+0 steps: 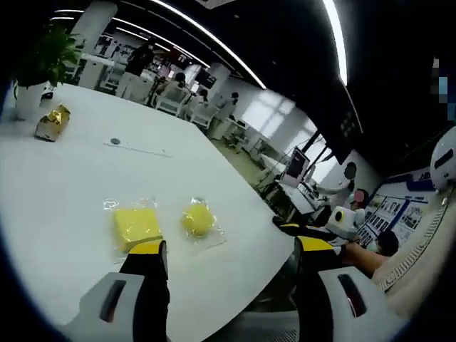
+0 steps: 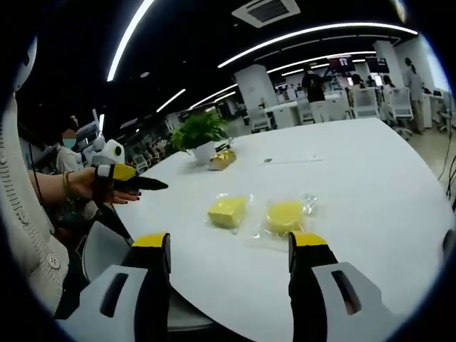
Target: Compare the silicone blocks by pressing each to a similar depth, holding the contact briefly, and releasing to observe deformation and rebound differences across the visible hardness samples.
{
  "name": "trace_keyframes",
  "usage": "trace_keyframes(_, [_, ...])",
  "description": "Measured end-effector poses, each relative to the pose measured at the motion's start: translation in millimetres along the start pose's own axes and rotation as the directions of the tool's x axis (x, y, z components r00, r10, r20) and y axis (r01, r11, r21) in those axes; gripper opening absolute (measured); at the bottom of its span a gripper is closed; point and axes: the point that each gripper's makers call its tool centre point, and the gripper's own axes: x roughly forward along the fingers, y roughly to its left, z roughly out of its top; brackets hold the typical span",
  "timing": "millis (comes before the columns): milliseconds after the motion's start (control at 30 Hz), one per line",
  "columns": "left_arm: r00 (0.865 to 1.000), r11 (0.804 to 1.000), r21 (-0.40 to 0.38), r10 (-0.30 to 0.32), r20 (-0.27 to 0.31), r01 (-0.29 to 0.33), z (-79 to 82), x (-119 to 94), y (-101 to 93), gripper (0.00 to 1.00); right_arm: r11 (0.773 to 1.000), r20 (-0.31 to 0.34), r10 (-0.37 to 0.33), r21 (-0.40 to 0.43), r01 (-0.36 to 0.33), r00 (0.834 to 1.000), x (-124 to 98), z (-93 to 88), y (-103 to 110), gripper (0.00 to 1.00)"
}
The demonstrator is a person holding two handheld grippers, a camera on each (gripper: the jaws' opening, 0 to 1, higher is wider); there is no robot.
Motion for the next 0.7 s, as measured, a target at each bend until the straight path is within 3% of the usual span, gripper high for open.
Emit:
trace_keyframes(100, [0.998, 1.0, -0.018, -0.022, -0.066, 0.021, -3.6, 23.6, -1.1, 0.74, 1.0, -0.009, 0.003, 0.009, -0.003, 1.0, 0.9, -4.7, 0.5, 0.62])
trace_keyframes(267, [0.994, 0.997, -0.071, -0.036, -0.105, 0.028, -0.5, 52.6, 2.0, 0.77, 1.0, -0.003, -0.001, 0.026, 0.001, 1.0, -0.9, -8.0, 0.0, 0.62])
trace_keyframes(533, [0.994, 0.984, -0.176, -0.005, -0.112, -0.015, 11.7, 88.5, 22.8, 0.75, 0.999, 0.003, -0.006, 0.047, 0.006, 1.0, -5.0, -9.9, -3.9, 0.61])
trace_keyframes(700, [0.99, 0.968, -0.25, -0.007, -0.141, -0.028, 8.9, 120.0, 38.1, 0.72, 0.999, -0.002, 0.002, 0.048, -0.002, 1.0, -9.3, -10.7, -6.6, 0.61])
